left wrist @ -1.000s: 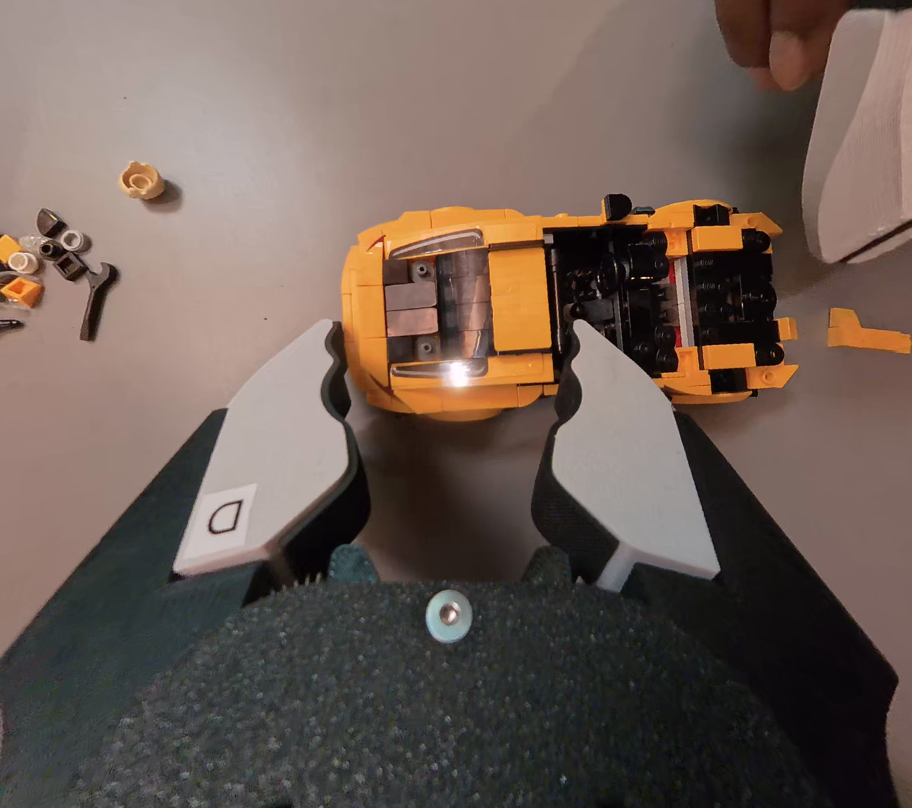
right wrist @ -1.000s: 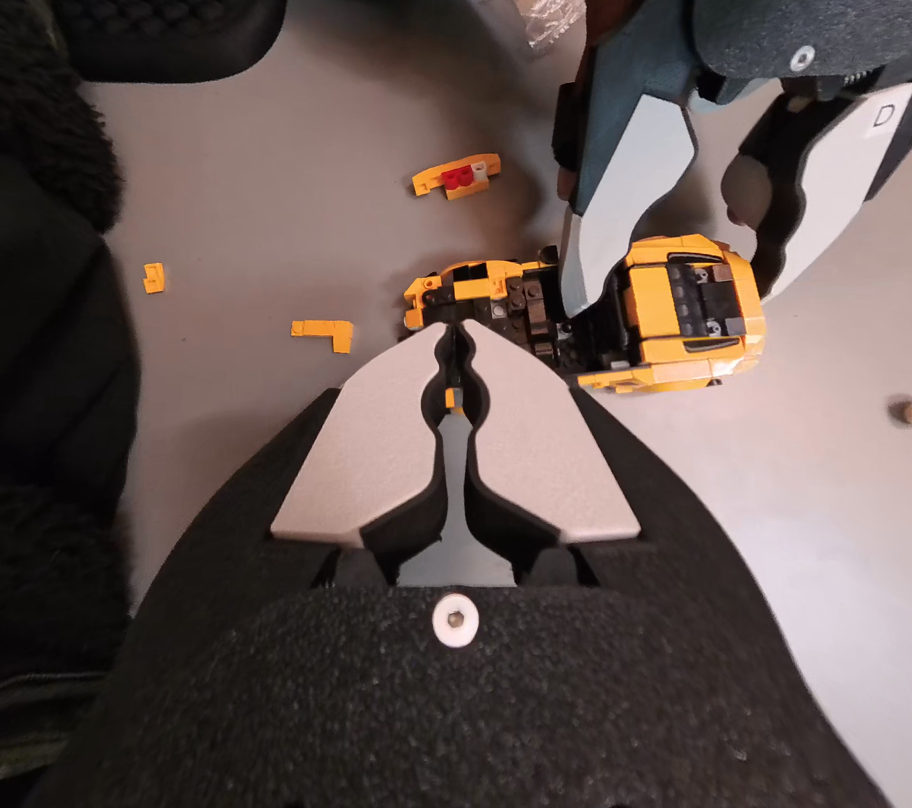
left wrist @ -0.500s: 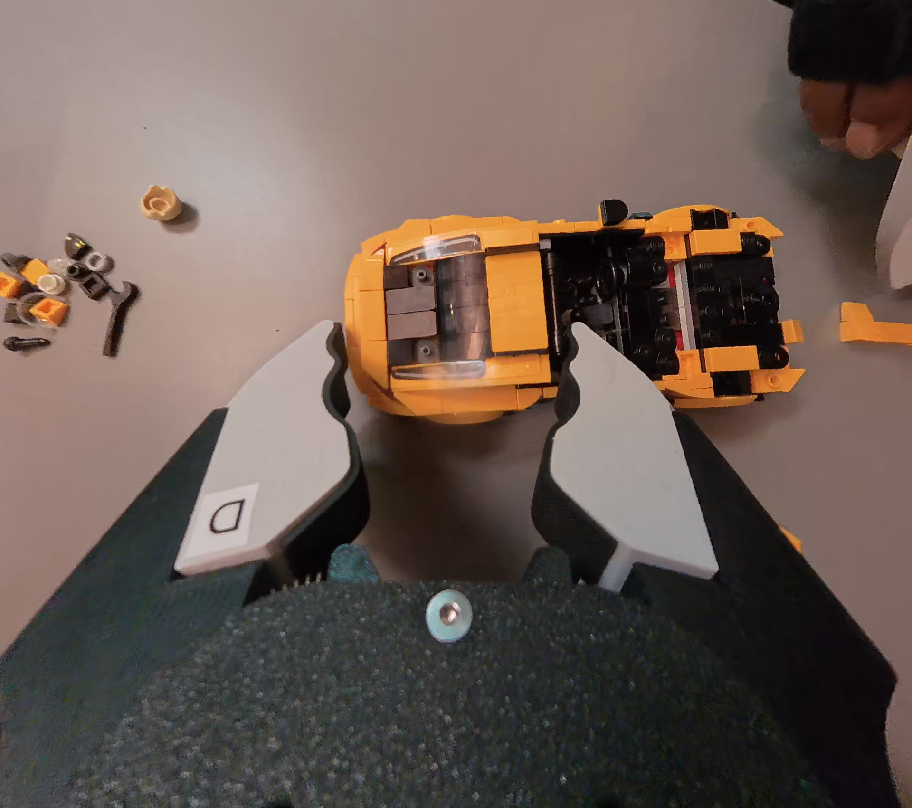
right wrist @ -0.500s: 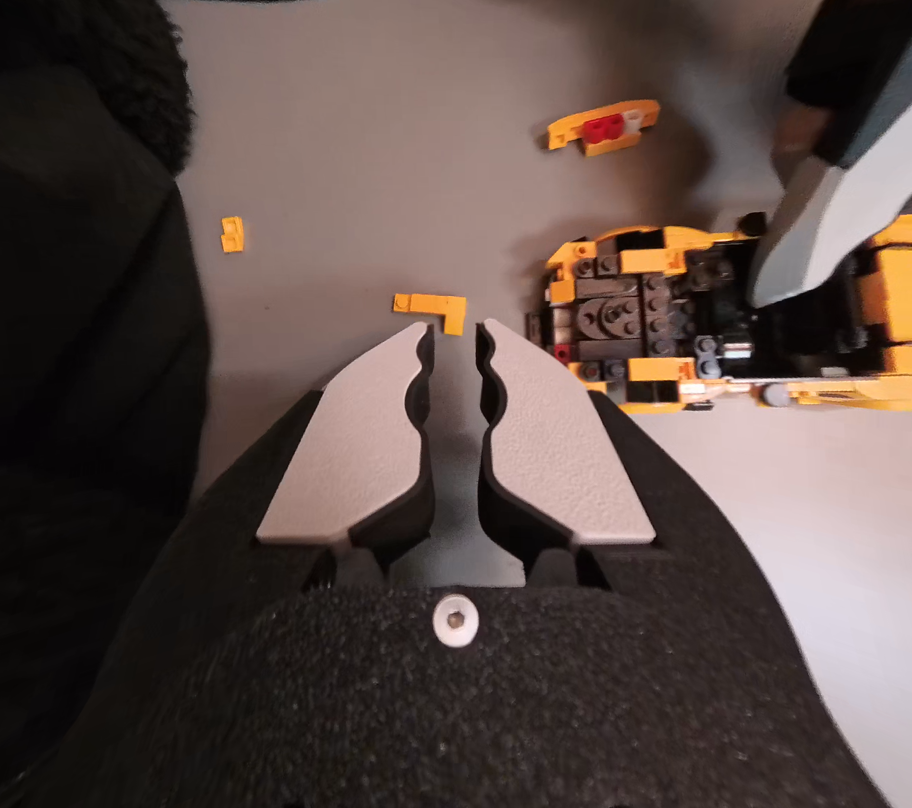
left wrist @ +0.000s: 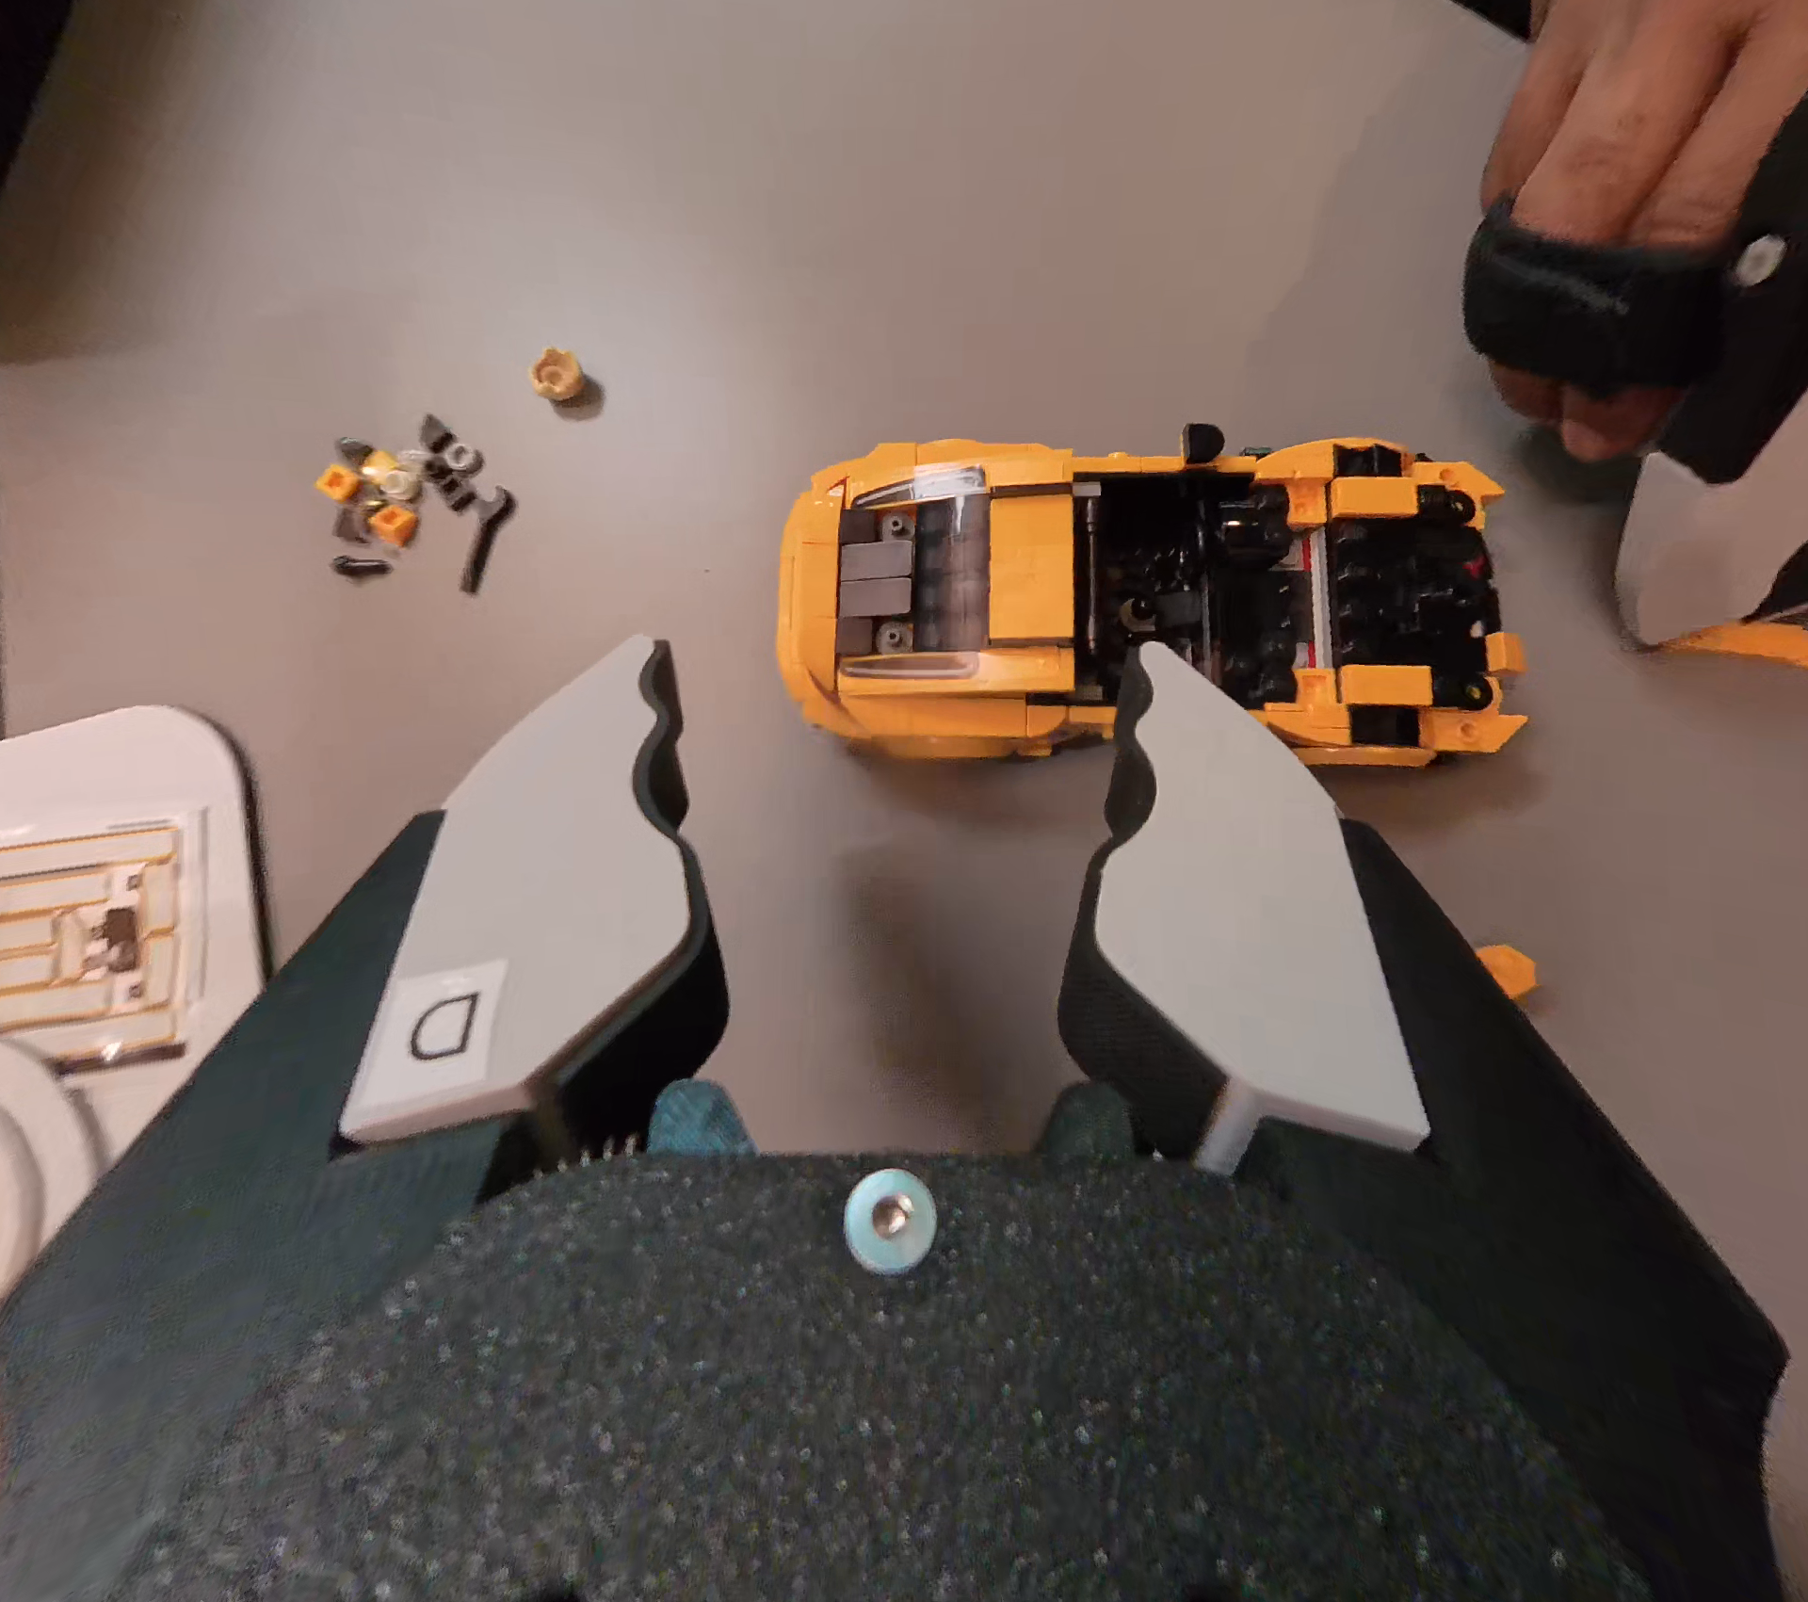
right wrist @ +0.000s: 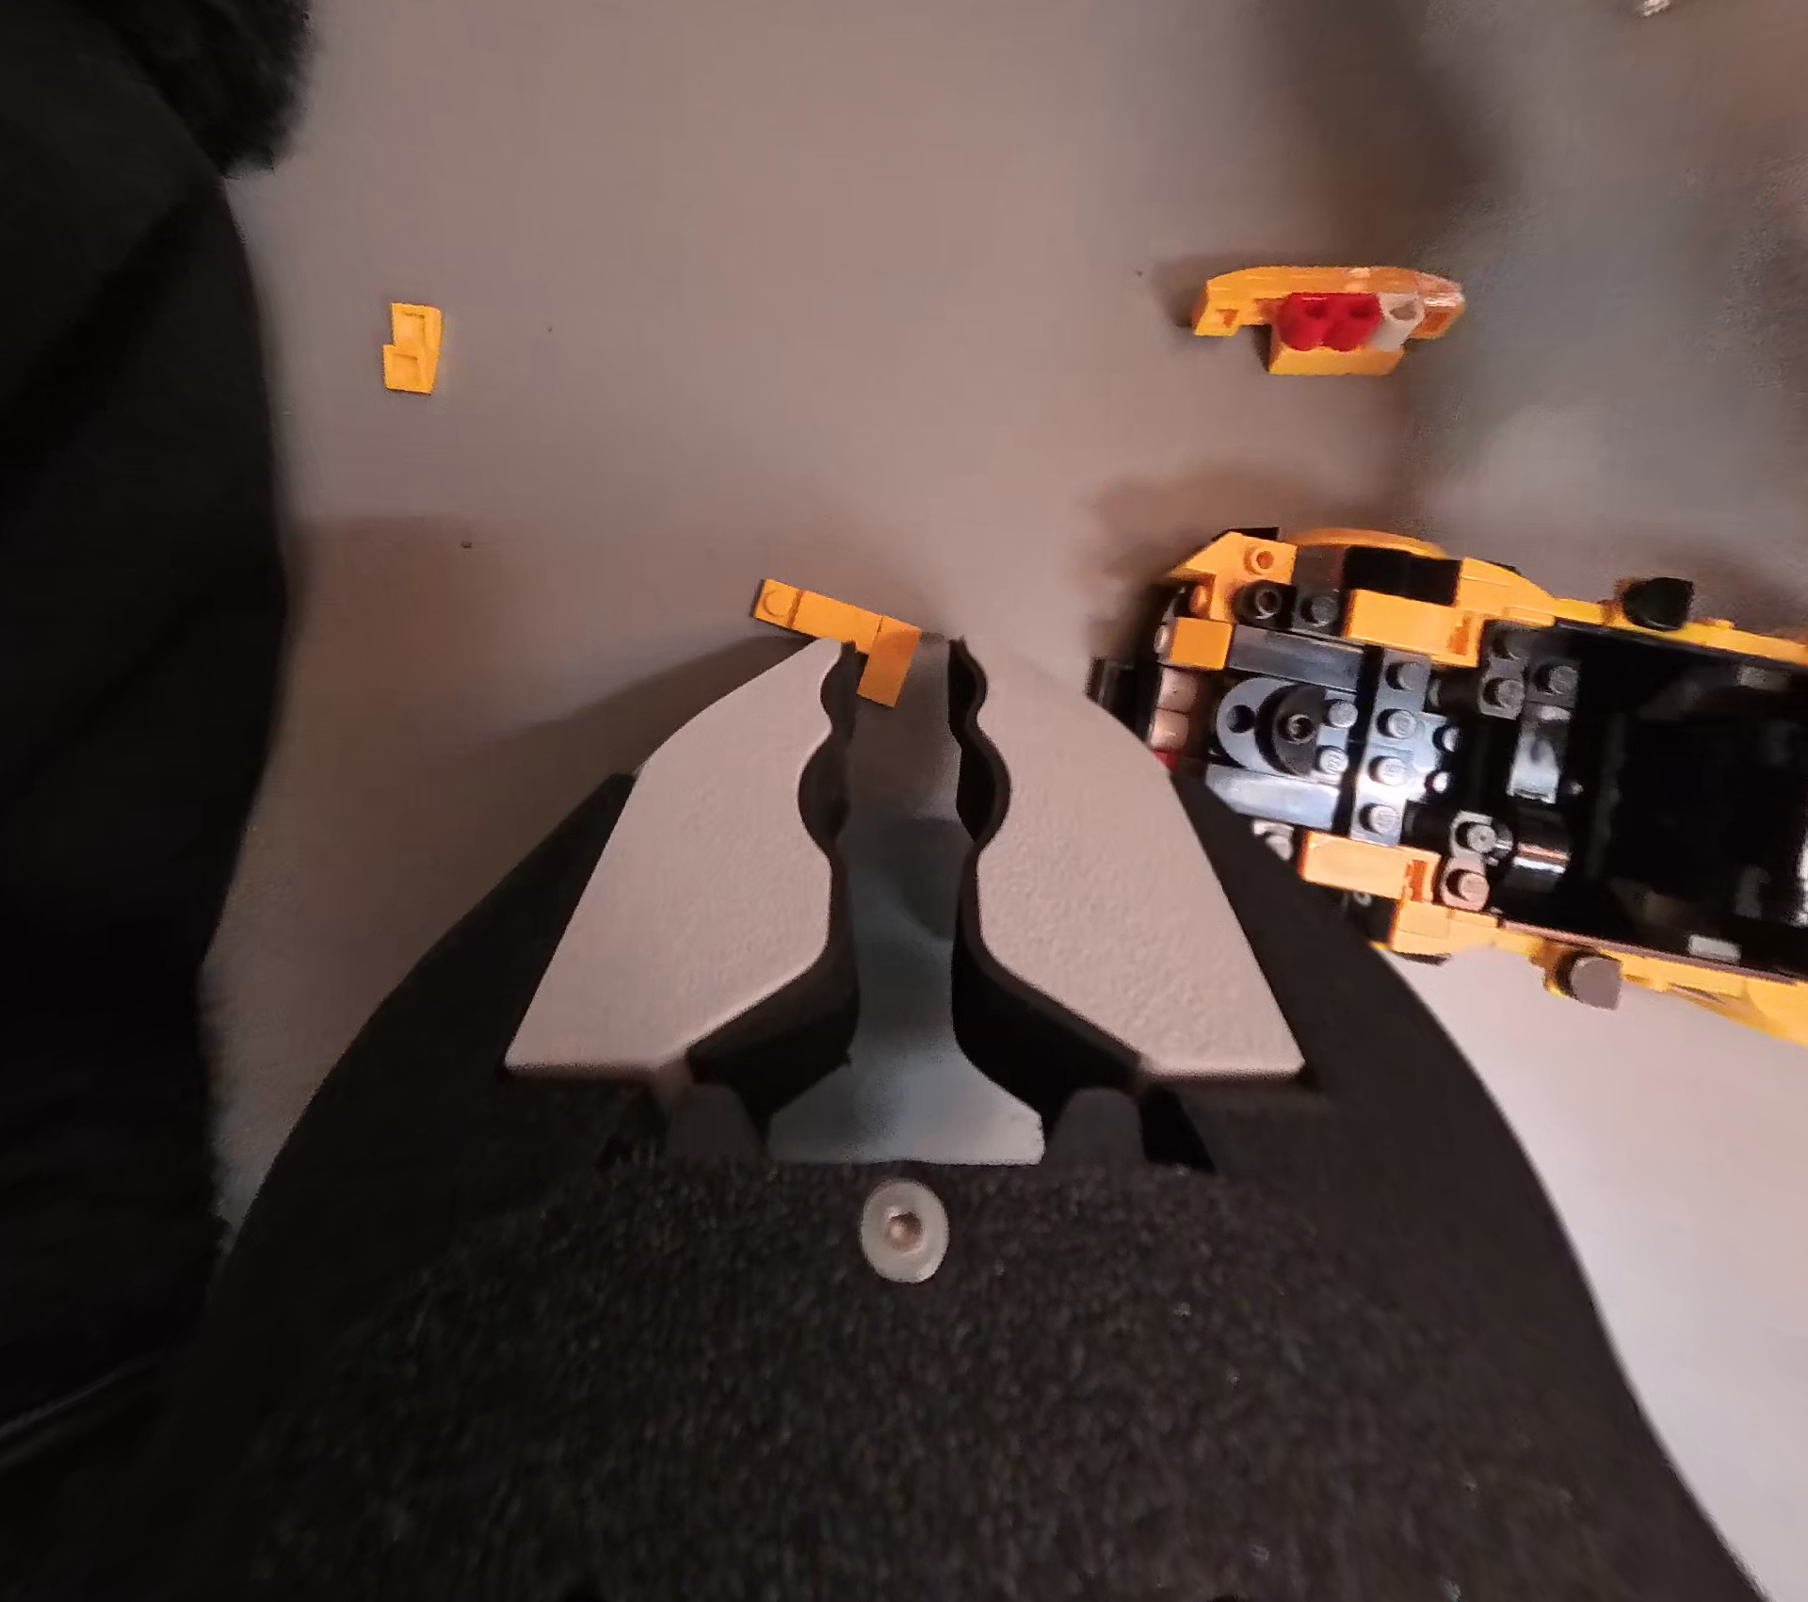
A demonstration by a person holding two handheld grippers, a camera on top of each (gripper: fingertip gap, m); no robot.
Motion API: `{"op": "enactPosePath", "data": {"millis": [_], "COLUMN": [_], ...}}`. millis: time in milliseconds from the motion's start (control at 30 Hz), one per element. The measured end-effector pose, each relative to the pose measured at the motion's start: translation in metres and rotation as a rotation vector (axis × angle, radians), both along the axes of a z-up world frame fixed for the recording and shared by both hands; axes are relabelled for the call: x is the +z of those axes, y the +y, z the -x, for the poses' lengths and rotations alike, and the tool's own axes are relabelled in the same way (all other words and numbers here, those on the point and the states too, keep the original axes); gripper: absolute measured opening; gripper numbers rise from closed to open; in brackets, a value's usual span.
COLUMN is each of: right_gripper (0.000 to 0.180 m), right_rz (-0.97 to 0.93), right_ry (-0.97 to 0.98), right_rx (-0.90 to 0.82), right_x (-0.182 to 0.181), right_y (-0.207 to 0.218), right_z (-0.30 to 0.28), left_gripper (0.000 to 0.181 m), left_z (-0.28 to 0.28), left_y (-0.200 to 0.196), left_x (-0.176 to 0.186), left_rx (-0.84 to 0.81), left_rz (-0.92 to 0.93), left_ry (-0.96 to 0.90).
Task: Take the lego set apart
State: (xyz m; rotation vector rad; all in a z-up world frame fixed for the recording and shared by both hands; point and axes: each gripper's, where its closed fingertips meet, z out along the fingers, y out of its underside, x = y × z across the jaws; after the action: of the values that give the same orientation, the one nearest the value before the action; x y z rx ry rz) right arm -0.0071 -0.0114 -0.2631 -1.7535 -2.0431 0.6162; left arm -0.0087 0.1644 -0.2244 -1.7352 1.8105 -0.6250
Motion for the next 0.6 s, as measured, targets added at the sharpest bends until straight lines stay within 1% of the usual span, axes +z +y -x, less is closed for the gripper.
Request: {"op": "enactPosePath", "data": {"millis": [67,133,233,300,333,467,600], "right_gripper": [0.013,0.008,0.007,0.006,0.0,0.002,0.01], "right_rz": [0.015,0.024,0.053,0.063,0.071,0.103,0.052], "right_ry": [0.005,0.012,0.036,0.06,0.08,0.147,0.168], "right_rx": [-0.005,-0.045,-0.122,-0.181,-0.208,-0.293,-0.243], "right_x": [0.0,0.0,0.0,0.001,0.003,0.012,0.016], "right_y": [-0.001,-0.001,-0.004,-0.003,-0.003,-0.001,-0.002], "right_z": [-0.001,-0.003,-0.007,-0.01,-0.011,-0.015,-0.021], "left_gripper": [0.078,0.07,0.068,0.067,0.066,0.063,0.061], "left_z": [0.007,0.016,0.029,0.036,0.038,0.045,0.05], "left_y": [-0.001,-0.003,-0.02,-0.037,-0.045,-0.077,-0.11], "left_x": [0.015,0.029,0.039,0.039,0.037,0.025,0.013], "left_rx": [0.04,0.101,0.147,0.151,0.154,0.174,0.179], "left_rz": [-0.021,-0.048,-0.067,-0.077,-0.077,-0.059,-0.029], "left_ry": [-0.031,-0.049,-0.043,-0.039,-0.04,-0.021,0.002]}}
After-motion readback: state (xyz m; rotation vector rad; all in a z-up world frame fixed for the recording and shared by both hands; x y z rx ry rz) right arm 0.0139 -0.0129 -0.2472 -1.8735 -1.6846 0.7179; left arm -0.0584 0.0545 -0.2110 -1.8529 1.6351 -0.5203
